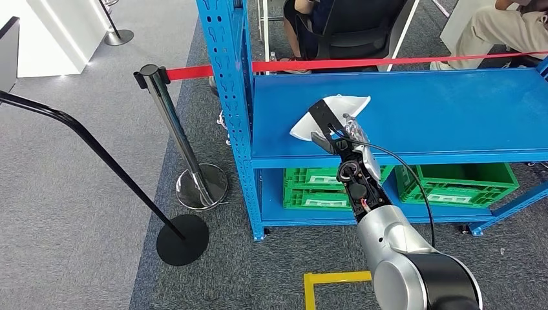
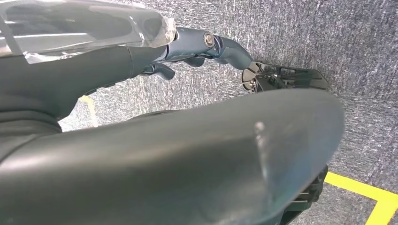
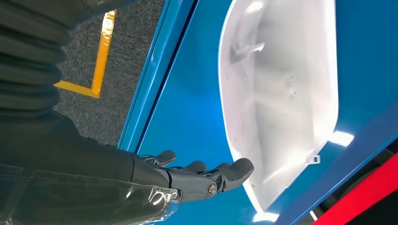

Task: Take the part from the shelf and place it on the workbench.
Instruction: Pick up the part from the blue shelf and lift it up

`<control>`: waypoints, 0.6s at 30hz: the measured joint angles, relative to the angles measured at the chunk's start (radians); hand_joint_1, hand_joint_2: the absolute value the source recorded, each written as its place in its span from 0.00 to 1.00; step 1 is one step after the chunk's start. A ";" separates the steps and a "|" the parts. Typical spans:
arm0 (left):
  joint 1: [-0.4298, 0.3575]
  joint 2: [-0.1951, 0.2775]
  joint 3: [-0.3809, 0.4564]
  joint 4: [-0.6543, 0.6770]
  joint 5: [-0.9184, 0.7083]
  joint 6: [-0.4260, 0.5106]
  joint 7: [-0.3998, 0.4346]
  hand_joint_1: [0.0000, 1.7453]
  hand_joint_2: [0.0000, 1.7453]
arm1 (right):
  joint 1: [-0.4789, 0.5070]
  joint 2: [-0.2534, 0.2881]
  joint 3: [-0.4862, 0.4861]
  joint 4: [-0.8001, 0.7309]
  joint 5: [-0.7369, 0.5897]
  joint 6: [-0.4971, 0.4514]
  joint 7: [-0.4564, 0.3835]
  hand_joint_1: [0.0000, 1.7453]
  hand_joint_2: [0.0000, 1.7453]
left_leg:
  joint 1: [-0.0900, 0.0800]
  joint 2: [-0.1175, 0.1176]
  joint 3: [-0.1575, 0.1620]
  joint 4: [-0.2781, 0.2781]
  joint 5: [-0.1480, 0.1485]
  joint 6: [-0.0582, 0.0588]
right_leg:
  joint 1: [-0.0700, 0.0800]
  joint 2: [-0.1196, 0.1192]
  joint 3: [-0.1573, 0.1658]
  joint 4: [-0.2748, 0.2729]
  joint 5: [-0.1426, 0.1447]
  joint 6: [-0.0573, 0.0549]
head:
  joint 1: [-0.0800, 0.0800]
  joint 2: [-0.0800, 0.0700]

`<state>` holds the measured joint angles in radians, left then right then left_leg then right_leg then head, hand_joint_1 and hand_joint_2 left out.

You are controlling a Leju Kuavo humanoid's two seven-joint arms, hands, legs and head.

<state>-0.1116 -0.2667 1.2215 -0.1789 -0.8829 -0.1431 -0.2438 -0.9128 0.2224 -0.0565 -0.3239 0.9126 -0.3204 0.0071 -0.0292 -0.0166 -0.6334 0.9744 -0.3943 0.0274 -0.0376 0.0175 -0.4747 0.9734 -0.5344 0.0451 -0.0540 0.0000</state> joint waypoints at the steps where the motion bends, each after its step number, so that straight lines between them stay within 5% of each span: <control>1: 0.000 0.000 0.000 0.000 0.001 0.000 -0.001 0.00 0.00 | -0.001 0.000 0.000 0.000 0.000 0.000 0.001 0.00 0.00 | 0.000 0.000 0.001 0.000 0.000 0.000 | 0.000 0.000 0.001 0.000 0.000 0.000 | 0.000 0.000; 6: 0.000 -0.004 0.000 0.000 0.005 0.002 -0.002 0.00 0.00 | -0.005 0.000 0.000 0.000 0.003 0.005 0.009 0.00 0.00 | 0.000 0.000 0.003 -0.001 0.000 0.000 | 0.001 0.000 0.002 0.000 0.000 0.000 | 0.000 0.000; 10: 0.000 -0.006 0.000 0.000 0.009 0.004 -0.004 0.00 0.00 | -0.010 0.000 0.001 0.000 0.010 0.010 0.014 0.00 1.00 | 0.000 0.000 0.003 -0.002 0.000 0.000 | 0.001 0.000 0.003 0.000 0.000 0.000 | 0.000 0.000; 17: 0.000 -0.014 0.003 0.000 0.015 0.011 -0.010 0.00 0.00 | -0.023 0.000 0.008 0.002 0.029 0.029 0.027 0.00 1.00 | 0.000 0.000 0.003 -0.003 0.000 0.000 | 0.001 0.000 0.003 0.000 0.000 0.000 | 0.000 0.000; 18: 0.000 -0.015 0.004 0.000 0.017 0.013 -0.011 0.00 0.00 | -0.025 0.000 0.012 0.002 0.037 0.034 0.029 0.00 0.75 | 0.000 0.000 0.003 -0.003 0.000 0.000 | 0.001 0.000 0.003 0.000 0.000 0.000 | 0.000 0.000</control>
<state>-0.1119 -0.2821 1.2250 -0.1789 -0.8656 -0.1301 -0.2552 -0.9375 0.2227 -0.0448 -0.3219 0.9497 -0.2867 0.0358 -0.0289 -0.0163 -0.6301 0.9715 -0.3939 0.0278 -0.0364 0.0175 -0.4722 0.9734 -0.5346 0.0449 -0.0543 0.0000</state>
